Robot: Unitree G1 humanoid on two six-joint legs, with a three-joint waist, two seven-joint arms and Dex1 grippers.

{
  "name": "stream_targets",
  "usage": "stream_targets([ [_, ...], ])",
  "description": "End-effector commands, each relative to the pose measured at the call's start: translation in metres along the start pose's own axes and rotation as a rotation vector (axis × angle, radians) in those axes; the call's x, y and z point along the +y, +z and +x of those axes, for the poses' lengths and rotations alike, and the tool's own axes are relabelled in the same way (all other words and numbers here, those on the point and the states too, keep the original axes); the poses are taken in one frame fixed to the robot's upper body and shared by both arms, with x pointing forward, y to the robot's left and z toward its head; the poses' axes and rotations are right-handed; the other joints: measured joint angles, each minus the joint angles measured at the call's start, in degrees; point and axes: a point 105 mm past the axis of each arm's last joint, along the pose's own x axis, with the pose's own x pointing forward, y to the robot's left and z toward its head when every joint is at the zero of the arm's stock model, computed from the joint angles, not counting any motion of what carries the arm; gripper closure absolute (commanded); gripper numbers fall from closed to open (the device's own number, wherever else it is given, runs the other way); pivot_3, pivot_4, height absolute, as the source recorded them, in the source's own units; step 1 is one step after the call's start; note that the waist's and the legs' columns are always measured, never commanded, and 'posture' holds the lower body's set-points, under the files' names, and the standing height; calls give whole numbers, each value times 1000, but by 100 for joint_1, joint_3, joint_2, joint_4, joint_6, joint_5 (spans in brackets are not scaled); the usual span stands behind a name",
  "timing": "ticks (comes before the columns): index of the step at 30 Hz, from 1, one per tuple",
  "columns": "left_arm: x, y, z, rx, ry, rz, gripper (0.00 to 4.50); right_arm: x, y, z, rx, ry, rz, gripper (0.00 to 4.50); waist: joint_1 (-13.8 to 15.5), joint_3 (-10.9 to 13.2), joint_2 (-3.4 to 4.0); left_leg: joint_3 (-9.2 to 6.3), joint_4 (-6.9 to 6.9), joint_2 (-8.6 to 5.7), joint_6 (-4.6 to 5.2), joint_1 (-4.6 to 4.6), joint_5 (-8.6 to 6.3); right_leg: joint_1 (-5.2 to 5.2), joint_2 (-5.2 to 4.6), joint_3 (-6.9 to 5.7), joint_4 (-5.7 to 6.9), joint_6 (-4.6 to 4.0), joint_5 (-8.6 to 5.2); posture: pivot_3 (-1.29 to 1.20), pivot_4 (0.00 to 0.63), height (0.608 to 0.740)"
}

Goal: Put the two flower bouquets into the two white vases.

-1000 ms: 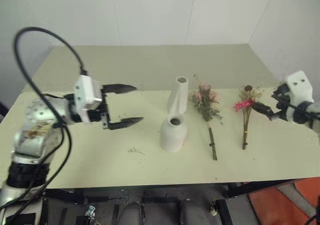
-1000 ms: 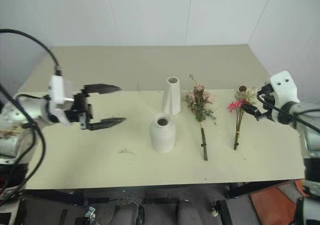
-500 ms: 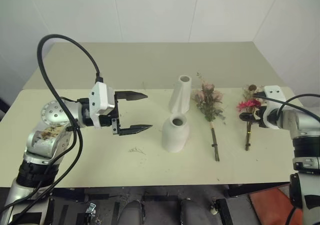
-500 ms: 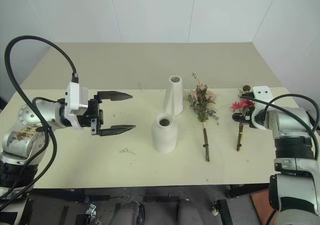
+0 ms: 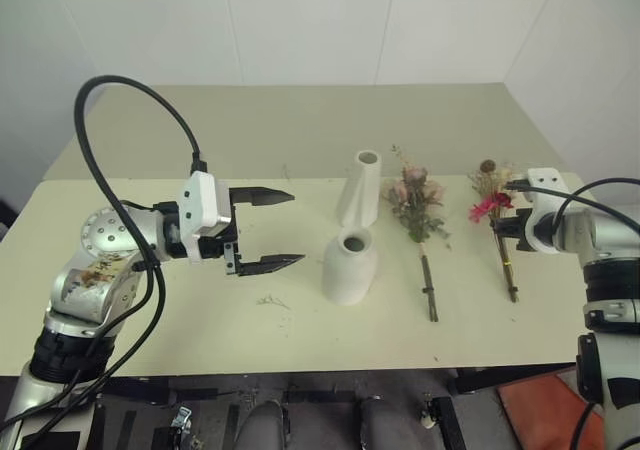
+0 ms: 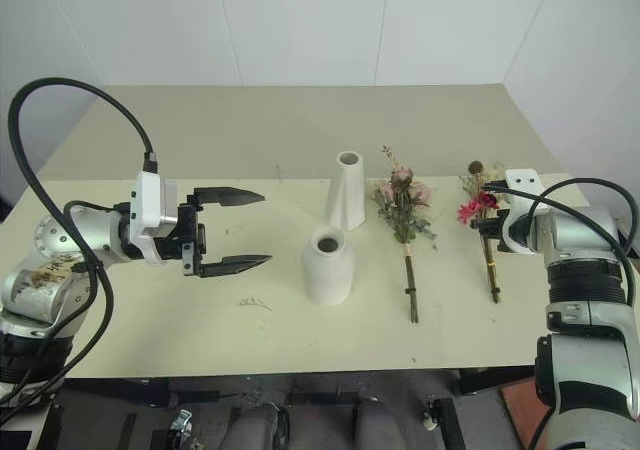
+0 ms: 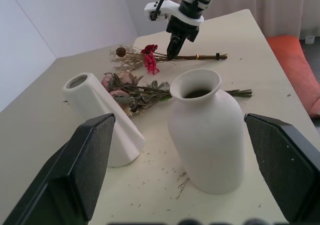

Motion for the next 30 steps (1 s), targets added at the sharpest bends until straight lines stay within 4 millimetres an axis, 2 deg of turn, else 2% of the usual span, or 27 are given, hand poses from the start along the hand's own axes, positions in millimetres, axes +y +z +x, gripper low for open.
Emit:
stream_targets([
  [1,3,8,-4,-12,16,31,0,-12,31,-13,-177,-86,-2,4482,1,0,0,0,0,-1,0,0,0,0,0,0,0,0,0,0,150,740],
  [4,5,8,-6,-7,20,33,0,-10,81,-41,-515,-150,-21,4482,-18,1,2,1,-1,0,0,-2,0,-4,0,1,1,0,0,0,150,740],
  [7,7,7,-7,-3,24,33,0,6,126,-79,-881,-150,-10,4482,-48,1,2,2,-4,1,0,-4,0,-10,1,5,3,1,0,0,150,740],
  [10,8,5,-7,0,26,33,0,27,152,-110,-1177,-107,28,4482,-111,1,3,2,-4,2,0,1,0,-7,1,5,6,1,0,0,150,740],
  [12,8,4,-7,2,27,33,0,42,158,-117,-1273,55,131,4482,-133,0,3,0,-4,3,0,4,0,-2,1,3,6,0,1,0,150,740],
  [14,8,3,-8,11,30,35,0,65,163,-122,-1357,230,202,4482,-139,0,3,-1,-5,4,0,4,0,0,1,2,8,1,2,0,150,740],
  [19,6,1,-11,29,33,34,0,110,164,-129,-1477,462,209,4482,-146,2,6,-1,-5,6,0,2,0,-5,1,1,35,0,3,0,150,740],
  [30,1,1,-18,46,73,27,0,154,175,-124,-1507,610,221,4482,-154,4,9,-2,-11,7,-2,5,1,-6,2,-1,36,-2,4,0,150,740],
])
